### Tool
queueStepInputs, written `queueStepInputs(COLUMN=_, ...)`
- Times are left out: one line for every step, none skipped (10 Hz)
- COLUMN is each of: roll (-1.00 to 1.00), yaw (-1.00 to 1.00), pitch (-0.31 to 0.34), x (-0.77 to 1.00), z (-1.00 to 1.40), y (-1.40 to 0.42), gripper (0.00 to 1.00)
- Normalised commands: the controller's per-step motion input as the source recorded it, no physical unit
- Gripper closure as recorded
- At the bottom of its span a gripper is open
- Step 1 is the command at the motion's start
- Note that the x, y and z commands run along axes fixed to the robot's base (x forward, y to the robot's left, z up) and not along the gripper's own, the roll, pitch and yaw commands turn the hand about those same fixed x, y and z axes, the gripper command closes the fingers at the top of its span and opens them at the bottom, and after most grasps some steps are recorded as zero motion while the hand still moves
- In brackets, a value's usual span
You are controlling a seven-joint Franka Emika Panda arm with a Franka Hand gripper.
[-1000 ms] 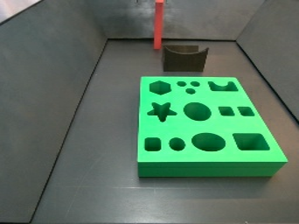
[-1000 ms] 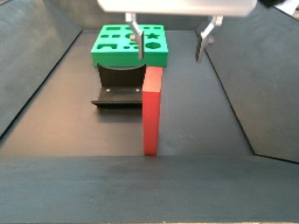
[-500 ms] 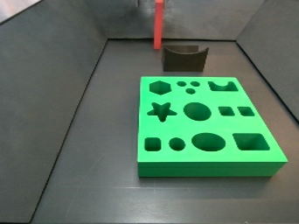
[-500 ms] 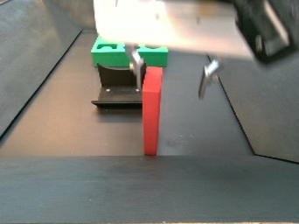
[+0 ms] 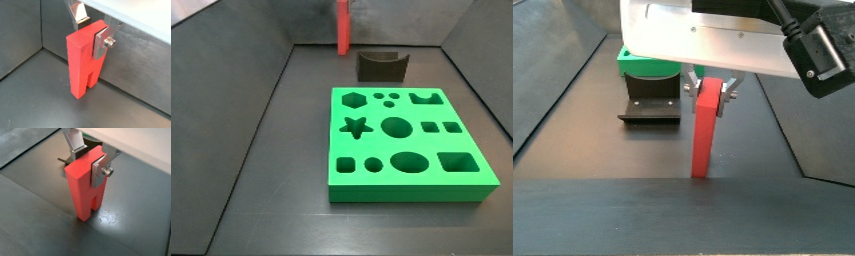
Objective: Pick up the double-square object. Move up. Move to above the board. Insert the double-square object.
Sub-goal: Pick up the double-square object, then move up, then move to above the board.
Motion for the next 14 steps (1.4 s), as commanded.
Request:
queueStepInputs(roll=0.0, yaw=0.0, pitch=0.0, x=0.0, z=0.0, y=0.0, gripper=1.0)
queueStepInputs(roll=0.0, yaw=0.0, pitch=0.0, x=0.0, z=0.0, y=0.0, gripper=1.0)
queueStepInputs(roll=0.0, yaw=0.0, pitch=0.0, x=0.0, z=0.0, y=0.0, gripper=1.0)
queueStepInputs(roll=0.0, yaw=0.0, pitch=0.0, x=0.0, z=0.0, y=0.0, gripper=1.0)
queueStepInputs(roll=0.0, yaw=0.0, pitch=0.0, x=0.0, z=0.0, y=0.0, gripper=1.0)
queueStepInputs(roll=0.0, yaw=0.0, pitch=0.0, x=0.0, z=0.0, y=0.0, gripper=1.0)
queueStepInputs(roll=0.0, yaw=0.0, pitch=0.0, x=0.0, z=0.0, y=0.0, gripper=1.0)
queueStepInputs(roll=0.0, yaw=0.0, pitch=0.0, x=0.0, z=0.0, y=0.0, gripper=1.0)
queueStepInputs(roll=0.0, yaw=0.0, pitch=0.0, x=0.0, z=0.83, y=0.0, gripper=1.0)
queueStepInputs(roll=0.01, yaw=-0.02, pitch=0.013, x=-0.02, z=0.81, y=0.05, gripper=1.0)
queueStepInputs(roll=0.02, yaw=-0.03, pitch=0.036, x=-0.03, z=0.7, y=0.04, gripper=1.0)
queueStepInputs(roll=0.03, yaw=-0.03, pitch=0.06, x=-0.02, z=0.5, y=0.02, gripper=1.0)
queueStepInputs(roll=0.04, yaw=-0.02, pitch=0.072, x=-0.01, z=0.34, y=0.01, gripper=1.0)
queueStepInputs(roll=0.21, yaw=-0.1, pitch=0.141, x=-0.35, z=1.0, y=0.03, gripper=1.0)
